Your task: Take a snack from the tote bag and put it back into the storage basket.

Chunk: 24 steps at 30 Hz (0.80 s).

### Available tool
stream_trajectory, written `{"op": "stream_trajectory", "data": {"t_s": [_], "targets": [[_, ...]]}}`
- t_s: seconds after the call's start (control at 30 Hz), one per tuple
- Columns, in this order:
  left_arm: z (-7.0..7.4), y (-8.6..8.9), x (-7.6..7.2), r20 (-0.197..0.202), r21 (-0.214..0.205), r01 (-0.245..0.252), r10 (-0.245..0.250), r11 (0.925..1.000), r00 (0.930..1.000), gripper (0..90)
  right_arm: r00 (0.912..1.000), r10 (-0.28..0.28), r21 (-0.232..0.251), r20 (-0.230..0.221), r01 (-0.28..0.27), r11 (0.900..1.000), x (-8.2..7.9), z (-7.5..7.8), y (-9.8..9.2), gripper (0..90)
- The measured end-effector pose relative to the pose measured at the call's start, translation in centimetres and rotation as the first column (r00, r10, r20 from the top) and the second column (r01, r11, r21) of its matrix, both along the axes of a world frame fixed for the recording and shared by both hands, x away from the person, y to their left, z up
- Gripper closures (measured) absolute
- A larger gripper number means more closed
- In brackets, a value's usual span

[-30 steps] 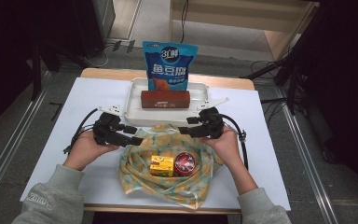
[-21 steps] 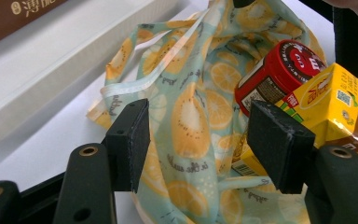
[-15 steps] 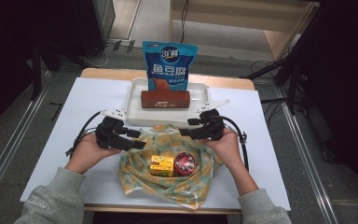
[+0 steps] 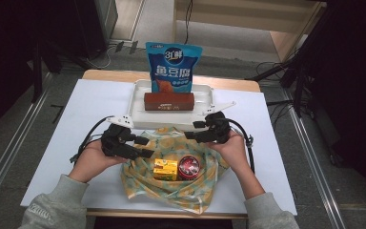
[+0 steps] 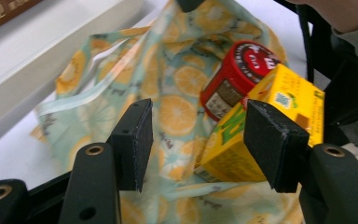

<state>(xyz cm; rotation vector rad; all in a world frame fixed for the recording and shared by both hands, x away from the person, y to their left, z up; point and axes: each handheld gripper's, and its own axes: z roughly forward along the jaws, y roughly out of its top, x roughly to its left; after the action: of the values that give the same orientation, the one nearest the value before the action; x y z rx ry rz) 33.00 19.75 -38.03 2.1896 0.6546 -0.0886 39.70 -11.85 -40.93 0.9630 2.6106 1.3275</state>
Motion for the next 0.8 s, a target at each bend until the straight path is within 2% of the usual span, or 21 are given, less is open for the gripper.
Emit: {"op": "stream_trajectory", "data": {"t_s": [0.43, 0.8], "targets": [[0.3, -1.5, -1.2, 0.008, 0.006, 0.061, -0.061, 0.9981, 0.9981, 41.7, 1.0, -0.004, -0.006, 0.002, 0.004, 1.0, 0.2, -0.1, 0.0, 38.6], [0.1, -2.8, -2.0, 0.0, 0.012, 0.122, -0.122, 0.9924, 0.9925, 39.3, 1.0, -0.007, -0.005, 0.004, 0.007, 1.0, 0.3, -0.1, -0.1, 38.2]]}}
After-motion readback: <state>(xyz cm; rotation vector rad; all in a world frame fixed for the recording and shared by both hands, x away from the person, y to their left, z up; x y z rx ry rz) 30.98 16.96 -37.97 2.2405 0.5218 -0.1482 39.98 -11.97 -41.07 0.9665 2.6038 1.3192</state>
